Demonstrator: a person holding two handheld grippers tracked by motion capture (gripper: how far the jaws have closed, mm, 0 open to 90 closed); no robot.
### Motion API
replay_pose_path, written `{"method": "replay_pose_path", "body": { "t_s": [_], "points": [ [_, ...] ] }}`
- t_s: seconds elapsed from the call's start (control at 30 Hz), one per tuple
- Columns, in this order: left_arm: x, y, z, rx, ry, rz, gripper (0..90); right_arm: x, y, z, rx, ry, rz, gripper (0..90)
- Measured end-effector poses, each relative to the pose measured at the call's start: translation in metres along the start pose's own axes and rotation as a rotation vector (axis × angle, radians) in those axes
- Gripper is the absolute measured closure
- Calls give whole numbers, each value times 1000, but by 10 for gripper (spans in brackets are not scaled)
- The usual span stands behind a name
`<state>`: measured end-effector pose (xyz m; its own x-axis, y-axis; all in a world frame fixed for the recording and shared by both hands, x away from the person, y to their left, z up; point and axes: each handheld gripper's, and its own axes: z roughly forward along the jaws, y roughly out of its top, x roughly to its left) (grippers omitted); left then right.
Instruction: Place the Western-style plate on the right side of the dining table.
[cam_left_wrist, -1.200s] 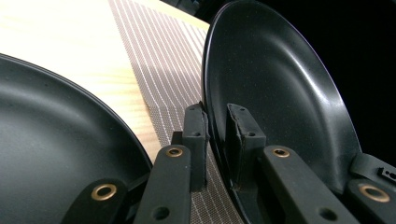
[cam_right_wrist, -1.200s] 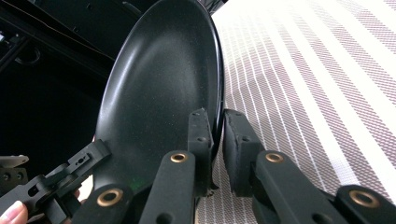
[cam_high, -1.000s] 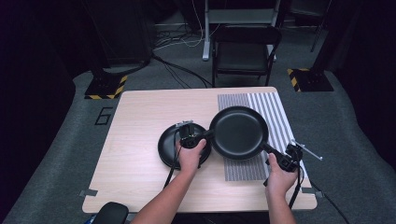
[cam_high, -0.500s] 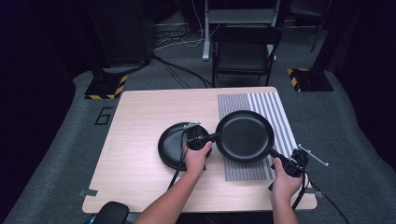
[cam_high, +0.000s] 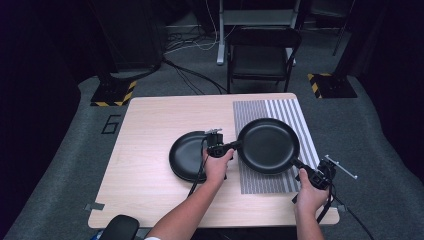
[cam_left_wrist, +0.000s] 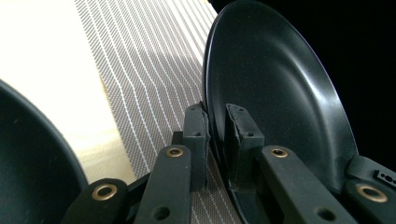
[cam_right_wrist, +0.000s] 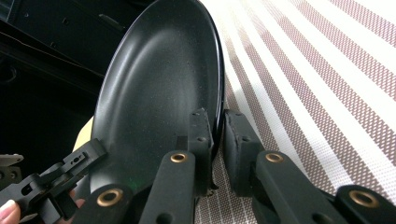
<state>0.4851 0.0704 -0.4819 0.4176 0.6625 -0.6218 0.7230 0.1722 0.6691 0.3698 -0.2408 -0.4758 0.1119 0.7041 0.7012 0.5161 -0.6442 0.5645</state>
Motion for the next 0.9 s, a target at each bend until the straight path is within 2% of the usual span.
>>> {"method": "replay_pose_path", "body": {
  "t_s": [0.3, 0.57, 0.83, 0.87, 0.9],
  "points": [
    [5, -3, 15, 12, 6, -19, 792, -7, 5, 6, 4, -14, 14, 819],
    [7, -5, 29, 30, 22, -6, 795, -21, 3, 14, 14, -41, 40, 821],
    [7, -5, 42, 51, 44, -19, 793, -28, 7, 20, 23, -51, 62, 823],
    [7, -5, 44, 53, 42, -32, 793, -30, 8, 21, 25, -55, 60, 823],
    [8, -5, 45, 58, 45, -21, 793, -31, 9, 21, 27, -51, 61, 823]
  ]
}}
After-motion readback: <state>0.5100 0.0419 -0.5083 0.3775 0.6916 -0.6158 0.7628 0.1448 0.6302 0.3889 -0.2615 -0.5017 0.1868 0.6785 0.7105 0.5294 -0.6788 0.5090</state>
